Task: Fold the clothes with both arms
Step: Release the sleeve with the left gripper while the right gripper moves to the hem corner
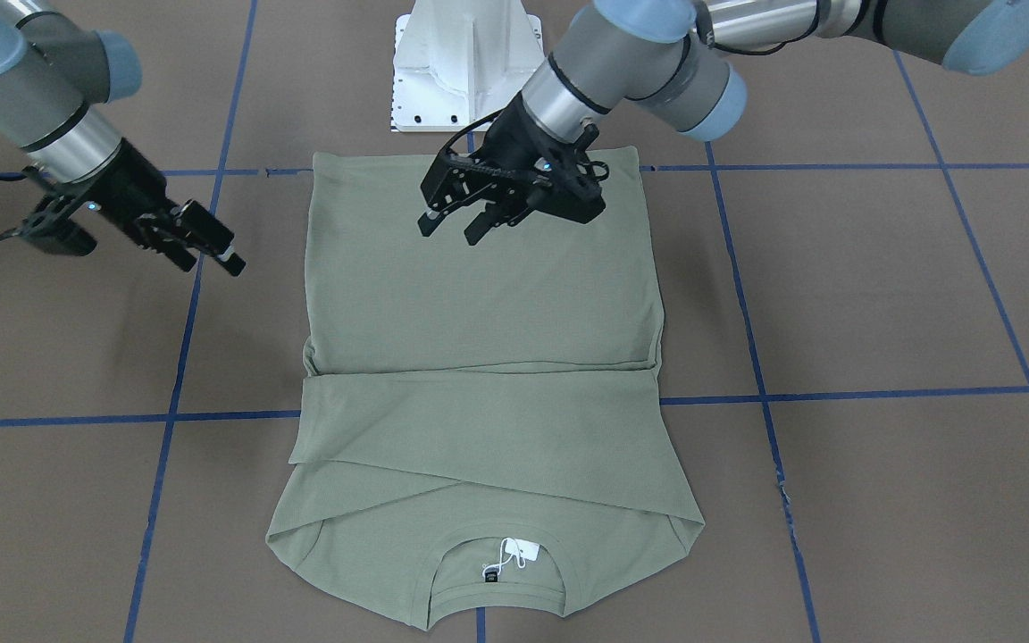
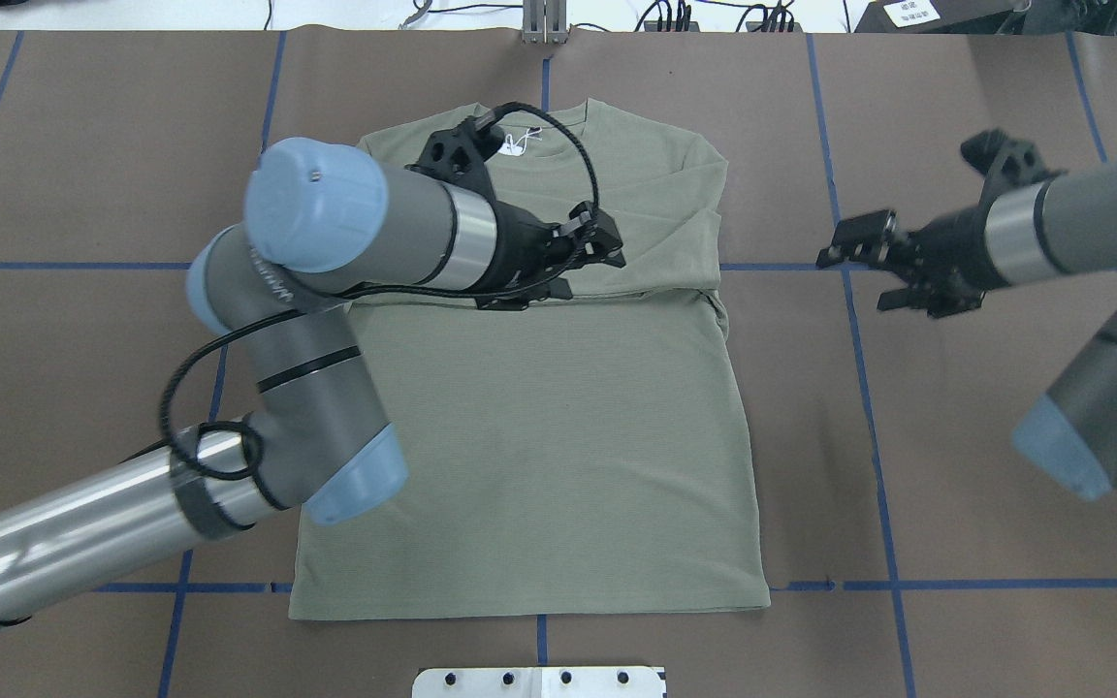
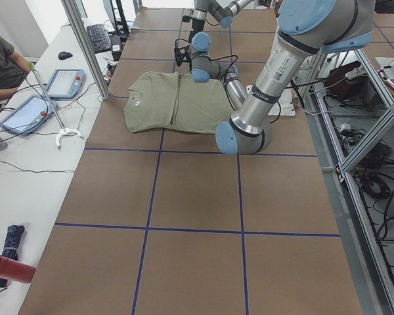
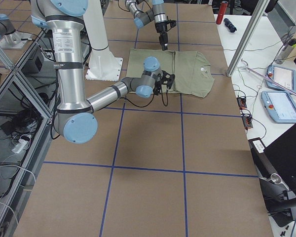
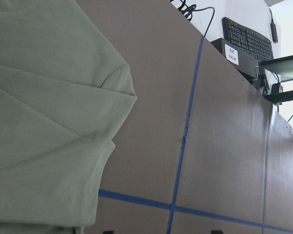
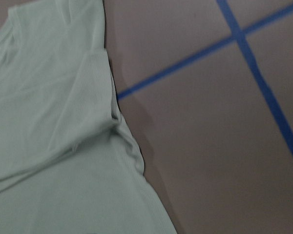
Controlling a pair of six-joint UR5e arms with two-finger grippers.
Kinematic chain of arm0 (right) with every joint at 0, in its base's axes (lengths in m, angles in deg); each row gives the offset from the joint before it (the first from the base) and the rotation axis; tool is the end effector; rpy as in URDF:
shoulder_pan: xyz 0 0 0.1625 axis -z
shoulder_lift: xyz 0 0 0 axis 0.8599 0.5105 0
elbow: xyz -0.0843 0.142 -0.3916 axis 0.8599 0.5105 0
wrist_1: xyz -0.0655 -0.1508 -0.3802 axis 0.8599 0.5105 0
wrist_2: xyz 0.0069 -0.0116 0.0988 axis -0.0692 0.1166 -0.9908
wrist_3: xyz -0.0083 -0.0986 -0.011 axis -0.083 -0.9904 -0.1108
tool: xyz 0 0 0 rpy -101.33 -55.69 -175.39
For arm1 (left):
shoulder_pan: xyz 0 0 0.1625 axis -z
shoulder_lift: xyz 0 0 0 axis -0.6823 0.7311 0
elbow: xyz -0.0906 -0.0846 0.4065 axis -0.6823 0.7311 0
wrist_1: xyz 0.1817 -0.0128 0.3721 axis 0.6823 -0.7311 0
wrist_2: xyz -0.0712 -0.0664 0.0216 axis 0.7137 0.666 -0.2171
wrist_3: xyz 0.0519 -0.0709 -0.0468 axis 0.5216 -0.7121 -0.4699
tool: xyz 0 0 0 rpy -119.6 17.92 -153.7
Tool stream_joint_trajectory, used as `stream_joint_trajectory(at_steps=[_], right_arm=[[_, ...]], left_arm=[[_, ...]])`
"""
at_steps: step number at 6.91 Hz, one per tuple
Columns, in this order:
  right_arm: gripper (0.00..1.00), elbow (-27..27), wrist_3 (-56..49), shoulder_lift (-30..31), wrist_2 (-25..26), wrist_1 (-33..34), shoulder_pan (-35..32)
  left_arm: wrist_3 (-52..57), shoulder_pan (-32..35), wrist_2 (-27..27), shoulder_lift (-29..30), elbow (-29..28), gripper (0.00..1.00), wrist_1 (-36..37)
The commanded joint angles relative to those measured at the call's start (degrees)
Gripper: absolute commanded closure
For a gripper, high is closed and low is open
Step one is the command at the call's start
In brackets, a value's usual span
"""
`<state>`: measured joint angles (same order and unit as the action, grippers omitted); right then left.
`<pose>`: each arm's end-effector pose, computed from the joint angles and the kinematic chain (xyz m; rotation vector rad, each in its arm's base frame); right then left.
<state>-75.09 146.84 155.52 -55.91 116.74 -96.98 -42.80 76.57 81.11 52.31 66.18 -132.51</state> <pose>-0.3337 -0.3817 0.3781 0.0063 -1.1766 0.4556 0.4601 -0.4244 0.1340 0.0409 1.4733 -0.3394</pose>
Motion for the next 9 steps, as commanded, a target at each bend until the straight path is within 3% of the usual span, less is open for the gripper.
stream_joint_trajectory(at_steps=[1,3,4,9], right_arm=[[0.01,-7.0,8.87,5.73,21.71,0.47,19.93],[0.02,-10.43,17.57,5.48,36.4,10.87,32.86],[0.02,-9.65,22.31,5.3,41.89,11.62,37.28],[0.02,-7.28,29.13,5.56,42.03,12.07,40.84]], left_arm=[[1.89,0.29,3.21,-9.75,8.8,0.3,1.8],[2.09,0.29,3.13,-11.0,10.21,0.27,2.33],[2.09,0.29,3.31,-12.84,12.65,0.26,2.42],[2.0,0.2,3.05,-13.73,13.21,0.23,2.42]])
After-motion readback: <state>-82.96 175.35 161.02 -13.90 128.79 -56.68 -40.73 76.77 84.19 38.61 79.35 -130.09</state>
